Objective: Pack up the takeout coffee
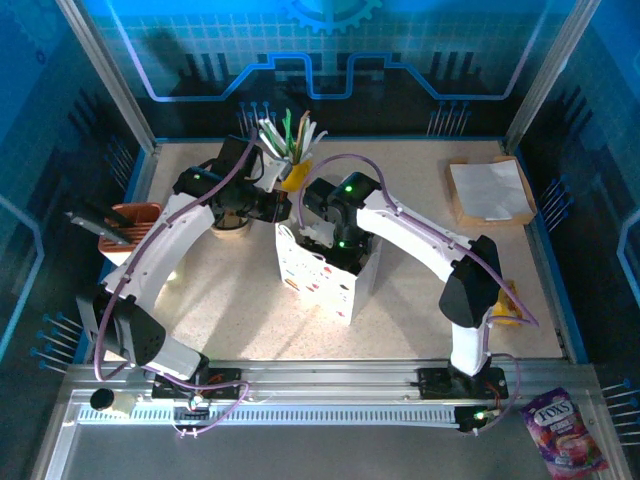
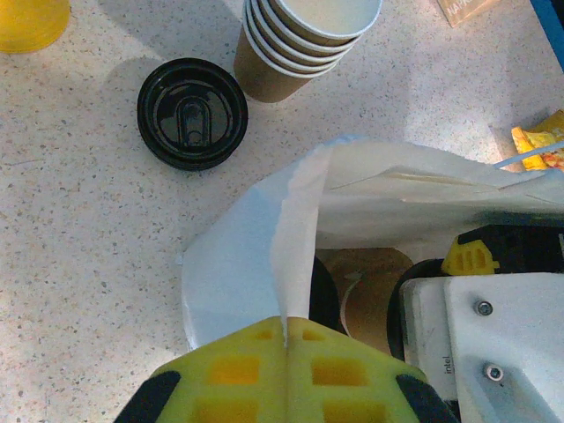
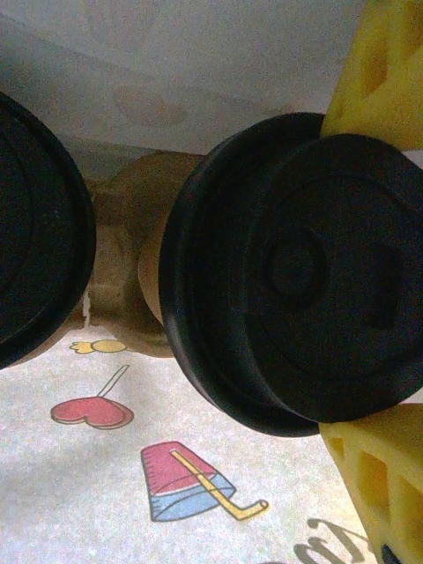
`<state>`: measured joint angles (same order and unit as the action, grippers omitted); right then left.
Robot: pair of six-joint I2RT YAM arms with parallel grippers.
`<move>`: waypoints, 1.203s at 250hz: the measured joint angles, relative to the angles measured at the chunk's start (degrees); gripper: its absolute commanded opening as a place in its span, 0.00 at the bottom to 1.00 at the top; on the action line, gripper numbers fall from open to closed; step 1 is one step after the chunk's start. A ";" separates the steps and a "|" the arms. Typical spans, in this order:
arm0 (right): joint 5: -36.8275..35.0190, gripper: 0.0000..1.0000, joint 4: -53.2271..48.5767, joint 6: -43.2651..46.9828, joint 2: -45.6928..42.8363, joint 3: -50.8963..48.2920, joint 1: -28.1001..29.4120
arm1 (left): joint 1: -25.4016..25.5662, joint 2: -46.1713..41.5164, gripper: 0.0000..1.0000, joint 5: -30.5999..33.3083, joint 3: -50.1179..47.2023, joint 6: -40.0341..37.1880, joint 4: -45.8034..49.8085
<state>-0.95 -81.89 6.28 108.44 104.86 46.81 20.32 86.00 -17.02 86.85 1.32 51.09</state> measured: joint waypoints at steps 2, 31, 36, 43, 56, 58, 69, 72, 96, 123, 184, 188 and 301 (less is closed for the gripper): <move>0.00 0.45 0.00 0.02 0.00 -0.02 0.00 | 0.00 -0.02 0.00 0.00 0.00 0.00 0.00; 0.13 0.45 0.13 0.07 0.02 -0.48 0.00 | 0.00 -0.02 0.00 0.00 -0.02 0.00 0.00; 0.13 0.45 0.13 0.07 0.02 -0.59 0.00 | 0.00 -0.02 0.00 0.00 -0.02 0.00 0.00; 0.15 0.45 0.11 0.17 0.07 -0.68 0.00 | 0.00 -0.02 0.00 -0.02 -0.02 0.00 0.00; 0.15 0.45 0.15 0.22 0.22 -0.68 0.00 | 0.00 -0.02 0.00 -0.02 -0.02 0.00 0.00; 0.15 0.45 0.17 0.22 0.24 -0.68 0.00 | 0.00 -0.02 0.00 0.00 -0.02 0.00 -0.02; 0.15 0.45 0.26 0.22 0.33 -0.72 0.00 | 0.00 -0.02 0.00 -0.02 -0.02 0.00 0.00; 0.17 0.45 0.31 0.22 0.33 -0.74 0.00 | 0.00 -0.02 0.00 0.00 -0.02 0.00 0.00; 0.26 0.45 0.44 0.22 0.35 -0.96 0.00 | 0.00 -0.02 0.00 -0.02 -0.02 0.00 0.00; 0.55 0.45 0.52 0.22 0.35 -1.01 0.00 | 0.00 -0.02 0.00 0.00 -0.02 0.02 0.00; 0.57 0.45 0.55 0.24 0.35 -1.05 0.00 | 0.00 -0.02 0.00 -0.02 -0.02 0.00 0.00; 0.57 0.45 0.55 0.24 0.35 -1.05 0.00 | 0.00 -0.02 0.00 0.00 -0.02 0.00 0.00; 0.57 0.45 0.55 0.22 0.35 -1.05 0.00 | 0.00 -0.02 0.00 -0.02 -0.02 0.00 0.00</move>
<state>-0.38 -81.34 6.50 108.79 103.81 46.81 20.32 85.97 -17.04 86.83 1.32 51.09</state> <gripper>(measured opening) 0.621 0.063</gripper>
